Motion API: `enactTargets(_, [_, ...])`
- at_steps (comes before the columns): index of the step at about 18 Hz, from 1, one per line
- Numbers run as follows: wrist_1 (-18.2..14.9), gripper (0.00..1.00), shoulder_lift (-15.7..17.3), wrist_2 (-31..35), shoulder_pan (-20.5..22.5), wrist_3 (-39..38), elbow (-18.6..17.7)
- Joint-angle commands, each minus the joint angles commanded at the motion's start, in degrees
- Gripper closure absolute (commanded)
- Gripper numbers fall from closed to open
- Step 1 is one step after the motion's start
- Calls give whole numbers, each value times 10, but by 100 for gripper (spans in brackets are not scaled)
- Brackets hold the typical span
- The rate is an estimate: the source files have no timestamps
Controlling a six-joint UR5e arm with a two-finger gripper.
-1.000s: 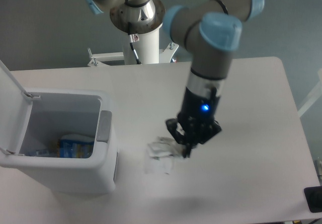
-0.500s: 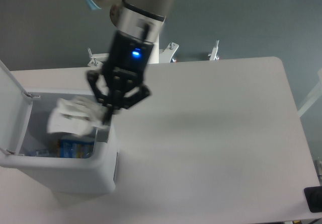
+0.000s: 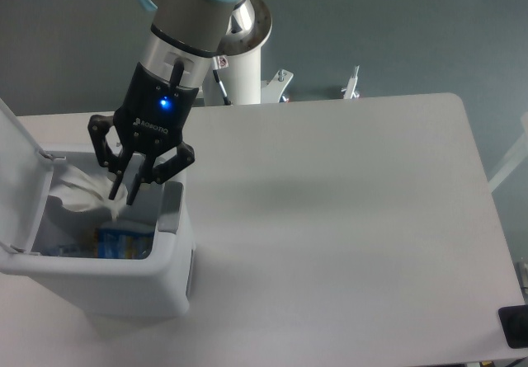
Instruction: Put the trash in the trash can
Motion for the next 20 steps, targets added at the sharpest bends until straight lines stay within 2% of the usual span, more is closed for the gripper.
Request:
enactTargets(2, [1, 0, -1, 0, 1, 1, 8])
enactTargets(4, [3, 0, -1, 4, 20, 19, 14])
enactTargets(7, [1, 0, -4, 21, 85, 93, 18])
enactTargets(9, [-1, 0, -18, 26, 132, 145, 20])
enactTargets(11, [-2, 0, -31, 54, 158, 211, 18])
enactTargets(15, [-5, 0, -53, 163, 195, 336, 11])
enactTargets(20, [-4, 0, -104, 222, 225, 460, 22])
